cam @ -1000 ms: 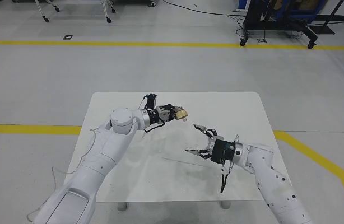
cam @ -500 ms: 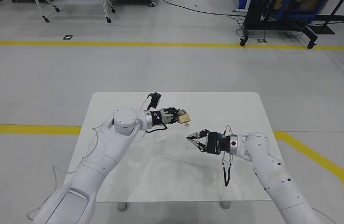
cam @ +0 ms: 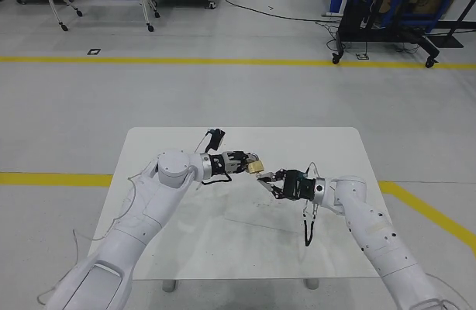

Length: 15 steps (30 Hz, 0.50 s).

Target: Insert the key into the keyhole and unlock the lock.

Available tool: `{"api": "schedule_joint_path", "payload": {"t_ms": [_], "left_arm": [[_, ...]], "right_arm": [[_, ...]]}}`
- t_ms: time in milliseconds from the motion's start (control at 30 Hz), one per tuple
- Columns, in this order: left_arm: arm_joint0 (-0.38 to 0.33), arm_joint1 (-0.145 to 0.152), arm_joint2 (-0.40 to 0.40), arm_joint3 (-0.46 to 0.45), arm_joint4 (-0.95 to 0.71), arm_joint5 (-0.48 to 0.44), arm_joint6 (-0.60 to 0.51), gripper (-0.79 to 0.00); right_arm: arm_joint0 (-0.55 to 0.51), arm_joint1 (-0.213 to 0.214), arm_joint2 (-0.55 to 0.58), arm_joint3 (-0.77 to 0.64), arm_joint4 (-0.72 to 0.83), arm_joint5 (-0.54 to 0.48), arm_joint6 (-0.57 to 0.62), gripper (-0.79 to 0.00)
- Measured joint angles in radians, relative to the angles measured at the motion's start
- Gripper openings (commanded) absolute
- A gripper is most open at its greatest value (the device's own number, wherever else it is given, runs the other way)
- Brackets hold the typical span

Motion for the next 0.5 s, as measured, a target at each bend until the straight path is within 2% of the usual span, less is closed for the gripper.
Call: {"api": "schedule_joint_path", "payload": {"t_ms": [233, 367, 400, 433, 500], "left_arm": [[-0.004, -0.001, 0.006, 0.002, 0.014, -0.001, -0.013, -0.785], [0.002, -0.002, -0.010, 0.006, -0.008, -0.004, 0.023, -0.785], [0.005, -0.002, -0.018, 0.008, -0.020, 0.000, 0.041, -0.785], [0.008, -0.003, -0.027, 0.011, -0.035, 0.006, 0.061, -0.785], [0.016, -0.003, -0.048, 0.015, -0.073, 0.020, 0.098, -0.785]], "right_arm": [[0.025, 0.001, -0.021, 0.026, 0.012, 0.014, -0.010, -0.785], [0.002, 0.010, -0.017, -0.022, -0.020, 0.074, -0.080, -0.785], [-0.013, 0.014, -0.012, -0.039, -0.043, 0.108, -0.102, -0.619], [-0.032, 0.017, -0.007, -0.058, -0.069, 0.150, -0.119, -0.529], [-0.084, 0.025, 0.003, -0.111, -0.130, 0.263, -0.151, -0.474]]}}
